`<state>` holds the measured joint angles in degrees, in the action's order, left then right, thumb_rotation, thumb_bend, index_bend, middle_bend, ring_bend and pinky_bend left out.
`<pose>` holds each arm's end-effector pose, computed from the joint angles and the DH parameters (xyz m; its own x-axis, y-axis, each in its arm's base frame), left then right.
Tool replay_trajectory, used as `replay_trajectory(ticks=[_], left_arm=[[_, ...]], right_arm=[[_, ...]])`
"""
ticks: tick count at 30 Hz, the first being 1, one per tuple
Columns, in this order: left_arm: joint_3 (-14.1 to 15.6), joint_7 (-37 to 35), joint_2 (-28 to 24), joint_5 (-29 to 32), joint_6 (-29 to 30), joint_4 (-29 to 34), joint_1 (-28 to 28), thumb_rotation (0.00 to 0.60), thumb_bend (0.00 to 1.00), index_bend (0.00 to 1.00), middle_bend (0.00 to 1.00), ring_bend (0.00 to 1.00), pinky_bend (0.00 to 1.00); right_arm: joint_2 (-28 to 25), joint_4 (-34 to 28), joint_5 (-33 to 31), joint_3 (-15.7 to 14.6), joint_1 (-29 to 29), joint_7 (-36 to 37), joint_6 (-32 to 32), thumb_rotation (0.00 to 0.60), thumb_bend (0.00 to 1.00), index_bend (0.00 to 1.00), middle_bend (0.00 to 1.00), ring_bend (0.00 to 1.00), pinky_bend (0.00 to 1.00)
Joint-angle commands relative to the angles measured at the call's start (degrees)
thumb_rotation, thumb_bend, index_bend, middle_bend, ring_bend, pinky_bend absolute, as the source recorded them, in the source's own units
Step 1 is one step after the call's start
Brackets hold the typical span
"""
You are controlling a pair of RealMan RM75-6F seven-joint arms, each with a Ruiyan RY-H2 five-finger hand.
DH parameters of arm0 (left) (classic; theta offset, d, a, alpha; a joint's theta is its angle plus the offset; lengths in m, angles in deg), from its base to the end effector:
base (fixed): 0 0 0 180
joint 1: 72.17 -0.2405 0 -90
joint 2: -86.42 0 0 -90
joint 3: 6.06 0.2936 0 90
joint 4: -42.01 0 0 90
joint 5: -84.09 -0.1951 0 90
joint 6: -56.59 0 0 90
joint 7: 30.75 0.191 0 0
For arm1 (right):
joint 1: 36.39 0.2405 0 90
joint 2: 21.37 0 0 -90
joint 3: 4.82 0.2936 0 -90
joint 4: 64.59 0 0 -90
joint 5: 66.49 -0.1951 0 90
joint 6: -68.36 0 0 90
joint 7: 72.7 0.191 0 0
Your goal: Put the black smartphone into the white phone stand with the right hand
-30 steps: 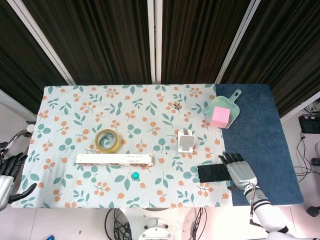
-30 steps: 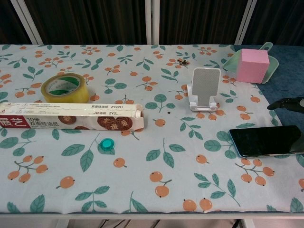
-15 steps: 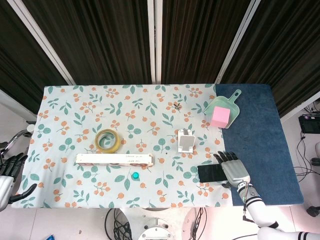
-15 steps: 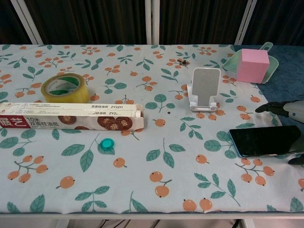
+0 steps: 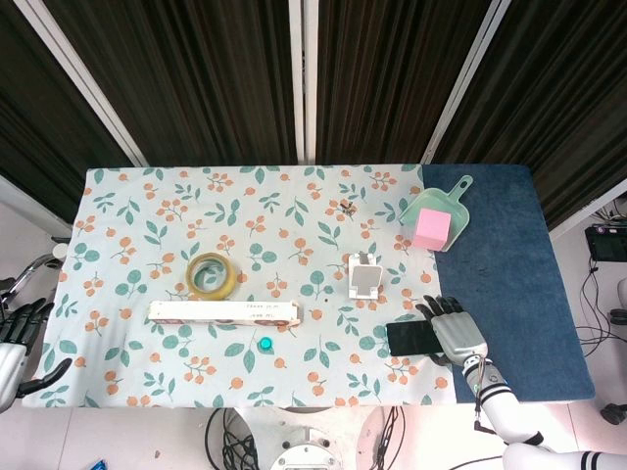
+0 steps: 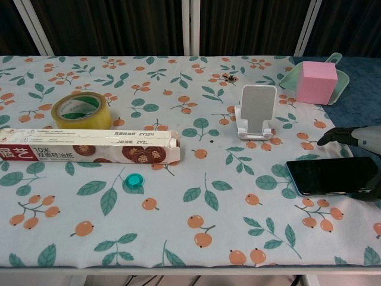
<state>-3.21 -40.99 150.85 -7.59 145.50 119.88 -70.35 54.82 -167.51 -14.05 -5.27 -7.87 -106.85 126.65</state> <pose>-0.3800 0.1931 0.1982 0.4626 0.0589 0.8846 0.8863 -0.0553 -0.4598 -0.2814 -0.2968 0.0157 0.4972 -0.5182 0.6959 -0.8556 -0.1595 0.4925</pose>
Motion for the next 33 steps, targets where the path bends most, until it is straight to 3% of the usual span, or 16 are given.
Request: replay_trajectory(ticks=[1,7,12,26,30,33], left_arm=[[0.06,-0.08,0.0,0.09,-0.3,0.04,-0.01,0.0,0.14,0.05,0.04,0.07,0.2],[0.08,-0.21,0.16,0.1,-0.72,0.1,0.04,0.0,0.14,0.05,0.04,0.07,0.2],[0.05,-0.37,0.06,0.23,-0.89,0.24,-0.02,0.0,0.14,0.05,0.04,0.07,0.2],[0.12,-0.39,0.25,0.44,-1.52,0.43,-0.15,0.0,0.14,0.05,0.04,0.07,0.2],[0.1,-0.46,0.32,0.43,-1.65,0.44,-0.11,0.0,0.14,0.05,0.04,0.07,0.2],[0.12,-0.56,0.45,0.44,-1.85,0.43,-0.07,0.0,0.14,0.05,0.04,0.07,0.2]], right_arm=[[-0.14,-0.14,-0.82,-0.23,0.36,-0.29,-0.31,0.6,0.14,0.14,0.0,0.0,0.0],[-0.07,-0.35,-1.65,-0.59,0.9,-0.65,-0.21,0.6,0.15,0.22,0.0,0.0,0.0],[-0.07,-0.44,-1.22,-0.82,0.91,-0.16,0.44,0.6,0.17,0.35,0.0,0.0,0.0],[0.4,0.84,5.29,-1.17,-1.52,5.42,3.75,0.6,0.23,0.65,0.0,0.0,0.0],[0.09,1.04,7.03,-1.16,-2.11,6.98,4.22,0.6,0.25,0.71,0.1,0.0,0.0],[-0.08,1.2,7.92,-1.27,-2.32,7.57,4.14,0.6,0.28,0.73,0.21,0.08,0.1]])
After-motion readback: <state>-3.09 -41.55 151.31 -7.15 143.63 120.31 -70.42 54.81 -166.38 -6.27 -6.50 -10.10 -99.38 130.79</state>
